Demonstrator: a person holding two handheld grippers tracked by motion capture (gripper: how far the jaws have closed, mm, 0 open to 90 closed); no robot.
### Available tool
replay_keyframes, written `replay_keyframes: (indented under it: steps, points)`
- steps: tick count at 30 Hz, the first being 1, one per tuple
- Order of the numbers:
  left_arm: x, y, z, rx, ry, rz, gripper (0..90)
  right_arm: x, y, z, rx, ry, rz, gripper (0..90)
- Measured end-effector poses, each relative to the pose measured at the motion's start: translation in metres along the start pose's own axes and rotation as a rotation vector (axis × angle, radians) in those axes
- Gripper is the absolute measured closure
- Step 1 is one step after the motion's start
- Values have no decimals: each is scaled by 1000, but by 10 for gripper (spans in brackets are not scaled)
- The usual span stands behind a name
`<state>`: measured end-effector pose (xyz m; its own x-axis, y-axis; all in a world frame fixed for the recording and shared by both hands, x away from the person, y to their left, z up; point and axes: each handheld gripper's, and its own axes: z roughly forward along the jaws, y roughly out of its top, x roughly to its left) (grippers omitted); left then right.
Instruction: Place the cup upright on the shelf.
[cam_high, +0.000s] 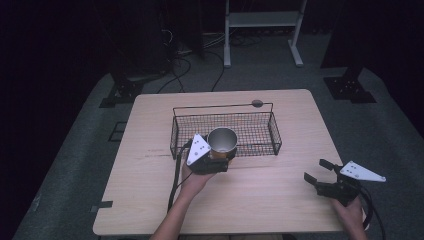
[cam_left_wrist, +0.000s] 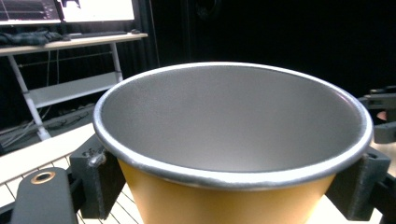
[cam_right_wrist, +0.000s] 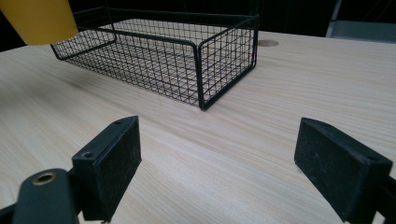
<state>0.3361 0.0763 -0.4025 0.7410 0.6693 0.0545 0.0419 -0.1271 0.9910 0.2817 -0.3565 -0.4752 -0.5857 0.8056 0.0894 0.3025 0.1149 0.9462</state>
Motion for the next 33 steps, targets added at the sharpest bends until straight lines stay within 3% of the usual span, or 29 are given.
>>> replay_keyframes:
  steps: [17, 23, 25, 30, 33]
  points:
    - [27, 31, 25, -16, 14, 15, 136, 0, 0, 0, -5, 3, 3, 137]
    - [36, 40, 37, -13, -1, 28, 135, -1, 0, -1, -8, 5, 5, 137]
    - [42, 43, 42, -15, -9, 9, 135, 0, 0, 0, -4, 4, -1, 137]
    - [51, 50, 53, -1, 0, 25, 135, 0, 0, 0, -6, 5, 1, 137]
    - [57, 52, 59, 7, 1, 12, 135, 0, 0, 0, -3, 4, 2, 137]
